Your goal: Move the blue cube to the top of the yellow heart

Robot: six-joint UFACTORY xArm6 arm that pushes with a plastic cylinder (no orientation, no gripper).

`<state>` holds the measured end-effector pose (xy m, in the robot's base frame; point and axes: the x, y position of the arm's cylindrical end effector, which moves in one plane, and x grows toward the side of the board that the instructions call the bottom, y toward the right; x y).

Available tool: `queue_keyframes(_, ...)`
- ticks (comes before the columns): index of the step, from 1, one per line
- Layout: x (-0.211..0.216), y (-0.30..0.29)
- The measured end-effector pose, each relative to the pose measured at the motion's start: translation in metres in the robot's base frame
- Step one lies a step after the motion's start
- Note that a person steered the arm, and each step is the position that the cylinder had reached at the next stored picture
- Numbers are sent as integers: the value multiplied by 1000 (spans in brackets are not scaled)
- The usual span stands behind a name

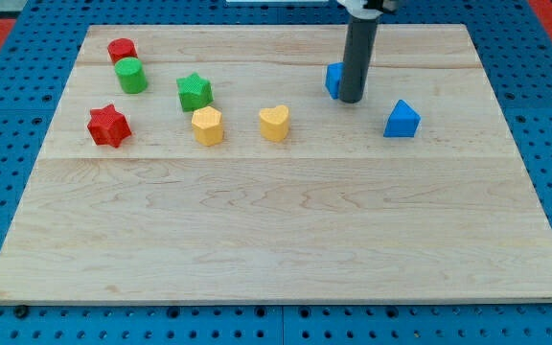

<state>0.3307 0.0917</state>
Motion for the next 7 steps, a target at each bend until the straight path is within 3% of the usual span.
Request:
queue_keyframes(1, -16, -46)
queue_keyframes(2, -16, -36)
queue_keyframes(3, -28, 23)
queue_keyframes(5, -57, 13)
queue_keyframes(7, -53, -29)
